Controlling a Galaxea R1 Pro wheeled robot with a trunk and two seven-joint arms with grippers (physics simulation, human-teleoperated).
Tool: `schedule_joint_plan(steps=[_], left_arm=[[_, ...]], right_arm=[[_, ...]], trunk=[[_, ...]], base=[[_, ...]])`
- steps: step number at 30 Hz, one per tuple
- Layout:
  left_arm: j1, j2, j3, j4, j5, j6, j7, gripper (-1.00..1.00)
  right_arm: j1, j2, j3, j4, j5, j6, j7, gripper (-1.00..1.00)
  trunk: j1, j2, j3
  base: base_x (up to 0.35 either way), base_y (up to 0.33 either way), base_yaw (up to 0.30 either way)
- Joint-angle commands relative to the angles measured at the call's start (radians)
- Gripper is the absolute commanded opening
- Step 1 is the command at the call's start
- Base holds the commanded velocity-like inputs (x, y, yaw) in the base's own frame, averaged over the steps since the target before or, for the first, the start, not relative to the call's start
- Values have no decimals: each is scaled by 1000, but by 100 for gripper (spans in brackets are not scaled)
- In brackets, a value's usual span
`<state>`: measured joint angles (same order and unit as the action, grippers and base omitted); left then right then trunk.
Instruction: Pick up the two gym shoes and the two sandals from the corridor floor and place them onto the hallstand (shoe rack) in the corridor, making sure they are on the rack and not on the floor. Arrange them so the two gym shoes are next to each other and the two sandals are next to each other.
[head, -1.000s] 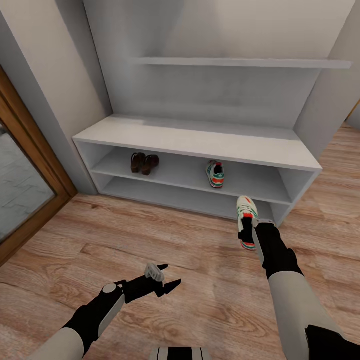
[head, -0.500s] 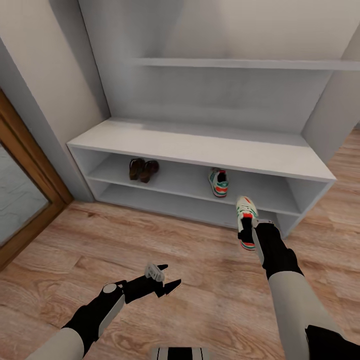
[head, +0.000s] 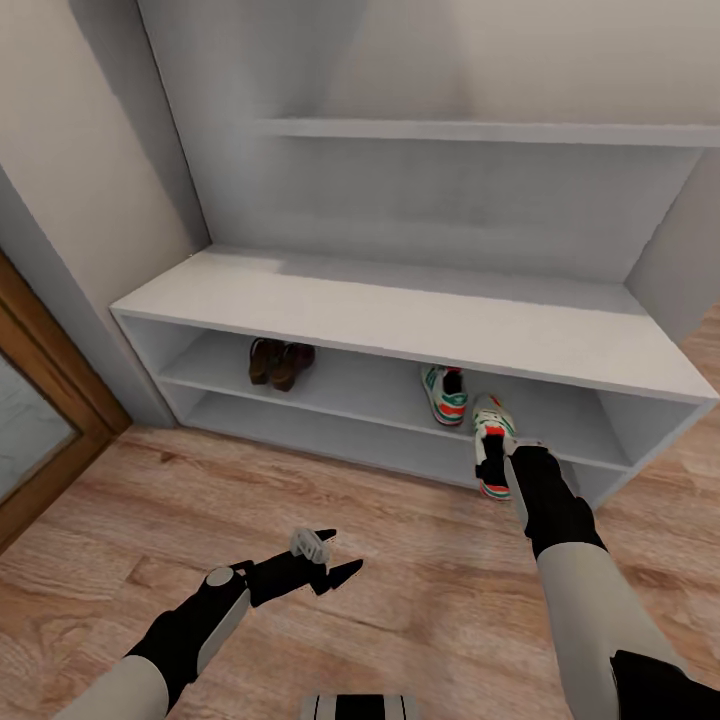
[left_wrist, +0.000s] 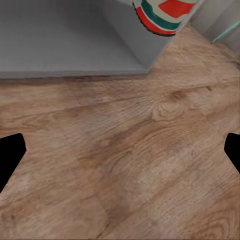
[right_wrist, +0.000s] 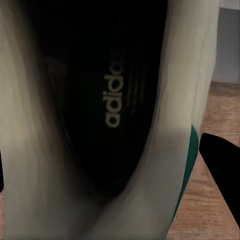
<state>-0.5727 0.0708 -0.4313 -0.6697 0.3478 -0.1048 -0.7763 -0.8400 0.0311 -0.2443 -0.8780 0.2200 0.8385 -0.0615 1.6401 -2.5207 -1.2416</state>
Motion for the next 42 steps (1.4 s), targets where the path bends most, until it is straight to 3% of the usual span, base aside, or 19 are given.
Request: schedule_joint_plan(steps=[1, 11, 42], left_arm=[[-1, 1, -7, 0, 5, -7, 2, 100], [-1, -6, -7, 1, 4, -8, 2, 100], [-1, -6, -7, 1, 4, -8, 2, 100]], right_arm=[[-1, 1, -3, -1, 4, 4, 0, -100], [-1, 1, -3, -1, 4, 4, 0, -100], [-1, 1, -4, -1, 4, 3, 0, -100]], trunk=[[0, 0, -1], [0, 0, -1], [0, 0, -1]], base=[[345, 0, 0], [328, -73, 0], [114, -32, 0]])
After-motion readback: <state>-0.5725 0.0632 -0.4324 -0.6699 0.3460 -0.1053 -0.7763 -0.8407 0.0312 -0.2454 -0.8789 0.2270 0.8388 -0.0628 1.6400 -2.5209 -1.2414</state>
